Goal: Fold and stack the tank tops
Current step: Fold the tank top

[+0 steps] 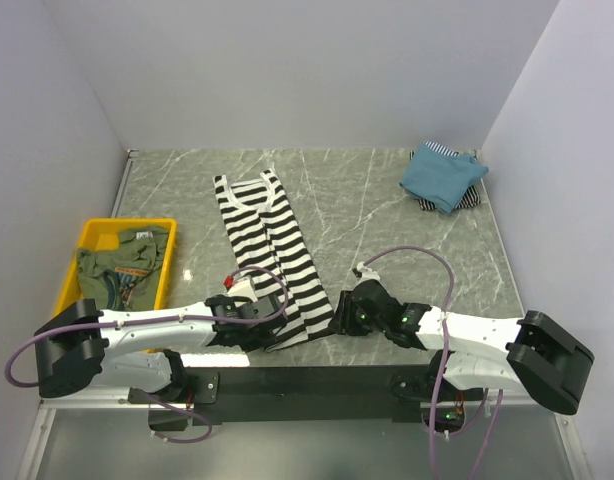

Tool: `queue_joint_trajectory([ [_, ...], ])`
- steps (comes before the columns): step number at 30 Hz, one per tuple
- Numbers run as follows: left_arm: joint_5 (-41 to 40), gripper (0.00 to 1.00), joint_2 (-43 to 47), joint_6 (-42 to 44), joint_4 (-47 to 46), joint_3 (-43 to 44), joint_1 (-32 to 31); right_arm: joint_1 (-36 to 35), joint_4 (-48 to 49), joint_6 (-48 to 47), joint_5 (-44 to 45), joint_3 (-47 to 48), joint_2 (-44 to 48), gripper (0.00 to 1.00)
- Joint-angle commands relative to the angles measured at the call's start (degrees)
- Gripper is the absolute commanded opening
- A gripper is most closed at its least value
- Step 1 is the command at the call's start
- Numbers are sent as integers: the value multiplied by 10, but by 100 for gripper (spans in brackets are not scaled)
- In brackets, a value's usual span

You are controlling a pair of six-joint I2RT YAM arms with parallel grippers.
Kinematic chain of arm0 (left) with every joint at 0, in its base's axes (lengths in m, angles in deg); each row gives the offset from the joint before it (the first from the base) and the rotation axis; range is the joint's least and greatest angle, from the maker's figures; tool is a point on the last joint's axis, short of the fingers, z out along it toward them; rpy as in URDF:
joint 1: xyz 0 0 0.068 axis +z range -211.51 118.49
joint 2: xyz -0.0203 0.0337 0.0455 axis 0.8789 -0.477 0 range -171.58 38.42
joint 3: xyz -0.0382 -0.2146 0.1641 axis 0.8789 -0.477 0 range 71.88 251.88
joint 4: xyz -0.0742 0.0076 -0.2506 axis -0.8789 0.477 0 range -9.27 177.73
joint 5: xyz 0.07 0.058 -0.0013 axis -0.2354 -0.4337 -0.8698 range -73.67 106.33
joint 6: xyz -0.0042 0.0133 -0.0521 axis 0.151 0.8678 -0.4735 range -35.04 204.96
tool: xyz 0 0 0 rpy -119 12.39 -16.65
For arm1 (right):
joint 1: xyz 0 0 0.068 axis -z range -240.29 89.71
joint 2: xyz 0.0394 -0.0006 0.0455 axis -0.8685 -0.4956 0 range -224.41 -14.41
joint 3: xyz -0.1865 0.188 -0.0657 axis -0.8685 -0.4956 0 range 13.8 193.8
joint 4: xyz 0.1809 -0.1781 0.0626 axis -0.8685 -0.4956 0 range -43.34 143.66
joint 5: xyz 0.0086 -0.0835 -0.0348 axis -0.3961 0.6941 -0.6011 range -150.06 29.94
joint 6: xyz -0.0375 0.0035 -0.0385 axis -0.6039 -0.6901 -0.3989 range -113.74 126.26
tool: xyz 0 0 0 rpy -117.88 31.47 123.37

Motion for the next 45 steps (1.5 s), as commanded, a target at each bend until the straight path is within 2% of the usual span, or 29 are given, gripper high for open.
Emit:
queue_joint_trajectory([
  [1, -8, 35, 2, -23, 3, 9, -5, -3, -5, 1, 16, 1, -12, 43],
  [10, 11, 22, -4, -19, -12, -3, -6, -14, -5, 0, 17, 13, -32, 43],
  [14, 13, 12, 3, -17, -8, -6, -7, -17, 9, 3, 19, 12, -36, 42],
  [15, 13, 2, 7, -17, -5, -5, -8, -17, 9, 5, 20, 12, -39, 40],
  [16, 11, 0, 10, -17, 3, -4, -7, -17, 7, 6, 22, 12, -39, 37],
  [18, 13, 1, 19, -18, 10, -5, -7, -18, 3, 6, 27, 13, -42, 27],
  [23, 29, 1, 53, -25, 23, -29, -7, -17, 0, 4, 34, 18, -53, 21],
  [26, 33, 1, 62, -30, 35, -42, -7, -17, 0, 6, 38, 19, -57, 14],
  [36, 32, 1, 126, -44, 47, -63, -8, -17, -12, 8, 43, 19, -47, 14],
  [38, 39, 0, 118, -38, 39, -68, -7, -22, -11, 8, 38, 21, -41, 17],
  [41, 52, 1, 105, -30, 20, -77, -7, -43, -19, 8, 41, 27, -24, 35],
  [45, 59, 1, 107, -25, 14, -87, -7, -89, -22, 17, 47, 31, -5, 45],
])
